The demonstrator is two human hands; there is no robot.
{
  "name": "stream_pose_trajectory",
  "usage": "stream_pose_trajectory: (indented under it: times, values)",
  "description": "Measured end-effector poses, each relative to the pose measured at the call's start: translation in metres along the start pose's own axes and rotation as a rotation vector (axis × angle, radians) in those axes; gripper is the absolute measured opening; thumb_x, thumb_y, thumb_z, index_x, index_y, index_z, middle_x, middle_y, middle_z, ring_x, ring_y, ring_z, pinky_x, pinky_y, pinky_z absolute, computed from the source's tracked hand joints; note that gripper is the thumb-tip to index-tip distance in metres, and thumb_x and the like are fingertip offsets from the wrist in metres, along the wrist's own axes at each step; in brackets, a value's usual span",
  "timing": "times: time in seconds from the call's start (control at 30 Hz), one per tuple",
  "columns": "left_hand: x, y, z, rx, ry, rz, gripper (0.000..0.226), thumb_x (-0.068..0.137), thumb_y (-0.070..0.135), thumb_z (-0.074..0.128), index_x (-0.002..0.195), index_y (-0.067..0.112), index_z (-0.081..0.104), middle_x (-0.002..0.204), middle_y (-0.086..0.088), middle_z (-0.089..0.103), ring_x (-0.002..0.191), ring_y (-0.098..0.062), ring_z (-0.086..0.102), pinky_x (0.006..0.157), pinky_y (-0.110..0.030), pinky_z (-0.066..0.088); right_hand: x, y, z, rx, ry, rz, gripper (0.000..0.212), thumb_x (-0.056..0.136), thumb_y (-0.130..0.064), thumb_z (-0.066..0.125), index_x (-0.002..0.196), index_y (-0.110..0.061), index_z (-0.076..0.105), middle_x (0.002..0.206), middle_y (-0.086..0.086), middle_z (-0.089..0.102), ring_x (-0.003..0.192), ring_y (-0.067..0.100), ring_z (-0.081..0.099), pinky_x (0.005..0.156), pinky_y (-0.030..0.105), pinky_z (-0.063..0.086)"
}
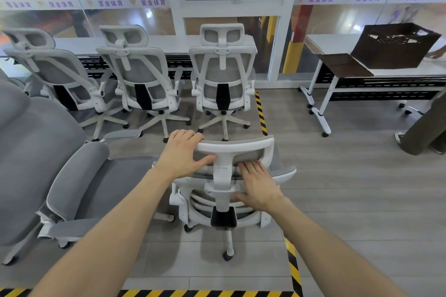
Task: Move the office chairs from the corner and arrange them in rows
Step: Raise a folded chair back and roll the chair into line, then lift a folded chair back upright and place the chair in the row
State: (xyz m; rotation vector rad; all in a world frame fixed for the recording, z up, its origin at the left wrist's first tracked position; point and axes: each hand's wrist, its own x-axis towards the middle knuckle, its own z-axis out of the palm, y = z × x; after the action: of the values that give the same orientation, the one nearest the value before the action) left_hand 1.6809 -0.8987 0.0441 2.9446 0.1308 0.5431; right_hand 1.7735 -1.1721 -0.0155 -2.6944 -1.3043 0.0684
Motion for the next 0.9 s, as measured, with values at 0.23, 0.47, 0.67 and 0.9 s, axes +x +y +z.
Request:
stream_pose_trajectory:
  times: [0.23, 0.47, 0.67, 0.9]
  values:
    - [0.008, 0.014, -0.02, 0.106, -0.18, -0.036, 0.077, 0.096, 0.087, 0.036, 0.139, 0.028, 0.062, 0.131, 0.007, 0.067, 0.125, -0.022, 0.061, 0.121, -0.045, 0.037, -0.022, -0.02, -0.04, 0.015, -0.022, -0.007, 0.065, 0.103, -0.059, 0.06, 0.154, -0.02, 0.048, 0.149, 0.002, 0.062, 0.138, 0.025, 0.057, 0.12, 0.042, 0.044]
    - [-0.035, 0.006, -0.065, 0.059, -0.09, -0.102, 0.055, 0.101, 0.065, 0.056, 0.142, 0.028, 0.064, 0.138, 0.006, 0.068, 0.128, -0.022, 0.063, 0.111, -0.045, 0.052, -0.042, -0.061, -0.044, 0.0, -0.086, -0.089, 0.05, 0.107, -0.05, 0.052, 0.145, -0.017, 0.054, 0.138, 0.005, 0.063, 0.129, 0.03, 0.061, 0.107, 0.045, 0.049]
    - [-0.129, -0.06, -0.102, 0.133, -0.454, -0.373, 0.047, 0.106, 0.062, 0.059, 0.142, 0.033, 0.06, 0.139, 0.006, 0.067, 0.128, -0.022, 0.064, 0.1, -0.041, 0.054, -0.029, -0.136, -0.037, -0.067, -0.132, -0.143, 0.034, 0.108, -0.046, 0.053, 0.12, -0.015, 0.058, 0.121, 0.007, 0.065, 0.112, 0.032, 0.064, 0.083, 0.041, 0.046]
    - [-0.244, -0.172, -0.143, 0.18, -0.574, -0.498, 0.049, 0.106, 0.063, 0.057, 0.146, 0.035, 0.058, 0.143, 0.006, 0.066, 0.133, -0.02, 0.062, 0.106, -0.042, 0.053, 0.019, -0.275, 0.012, -0.08, -0.278, -0.179, 0.043, 0.108, -0.045, 0.056, 0.135, -0.011, 0.057, 0.133, 0.013, 0.064, 0.122, 0.037, 0.065, 0.095, 0.045, 0.053]
